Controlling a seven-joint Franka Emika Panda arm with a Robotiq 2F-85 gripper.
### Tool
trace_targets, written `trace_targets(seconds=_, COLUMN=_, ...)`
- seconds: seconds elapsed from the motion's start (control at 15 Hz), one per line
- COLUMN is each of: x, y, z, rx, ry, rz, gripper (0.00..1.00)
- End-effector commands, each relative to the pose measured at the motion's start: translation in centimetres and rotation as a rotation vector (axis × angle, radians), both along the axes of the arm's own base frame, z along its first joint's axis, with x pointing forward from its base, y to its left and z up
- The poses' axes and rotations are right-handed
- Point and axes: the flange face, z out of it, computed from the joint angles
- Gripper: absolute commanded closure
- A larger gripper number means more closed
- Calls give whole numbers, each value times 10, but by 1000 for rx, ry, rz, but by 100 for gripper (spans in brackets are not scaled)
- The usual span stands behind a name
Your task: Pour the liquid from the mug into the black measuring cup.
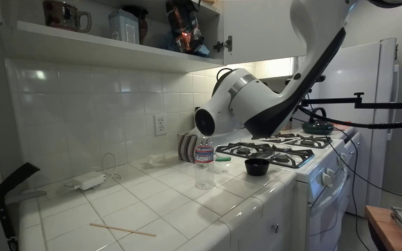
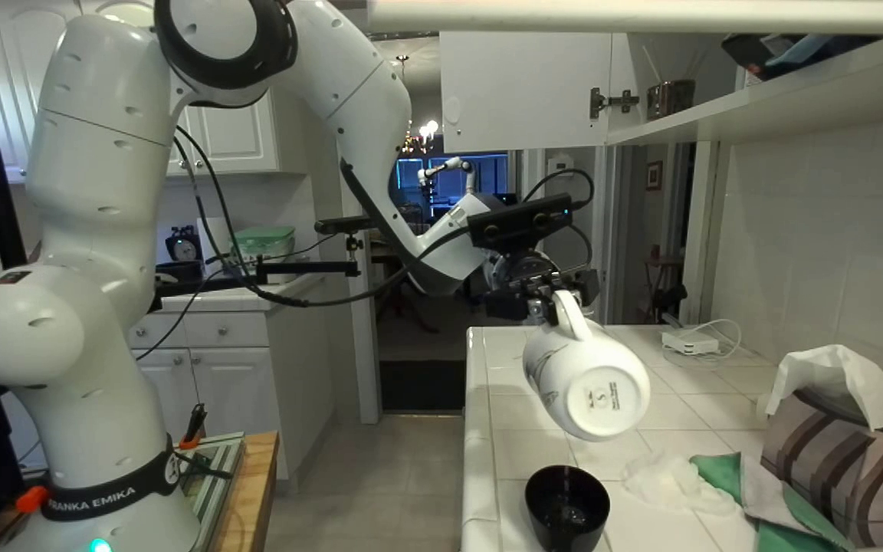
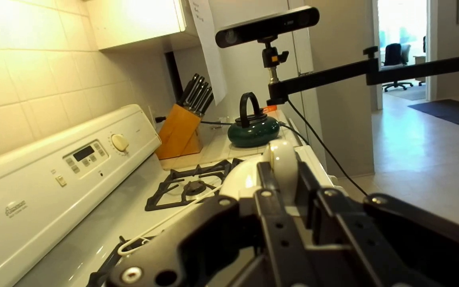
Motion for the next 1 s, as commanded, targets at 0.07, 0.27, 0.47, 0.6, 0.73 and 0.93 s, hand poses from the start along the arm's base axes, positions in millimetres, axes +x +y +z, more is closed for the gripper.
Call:
trace_targets(seconds=0.07, x=5, y=8, z=-1, rx=-79, ry=41, rz=9, gripper=96)
trace_targets(seconds=0.27, x=5, y=9, z=-5, rx=-95, ry=58, rz=14, gripper=96)
trace_targets(seconds=0.47, x=5, y=9, z=-8, rx=-105, ry=73, rz=16, gripper=96)
trace_targets(seconds=0.6, x=6, y=8, z=-9, rx=-106, ry=79, rz=16, gripper=96)
trace_targets(seconds=0.73, x=6, y=8, z=-11, rx=-108, ry=86, rz=19, gripper=96)
trace_targets(seconds=0.93, x=8, y=8, z=-9, rx=-99, ry=77, rz=25, gripper=96)
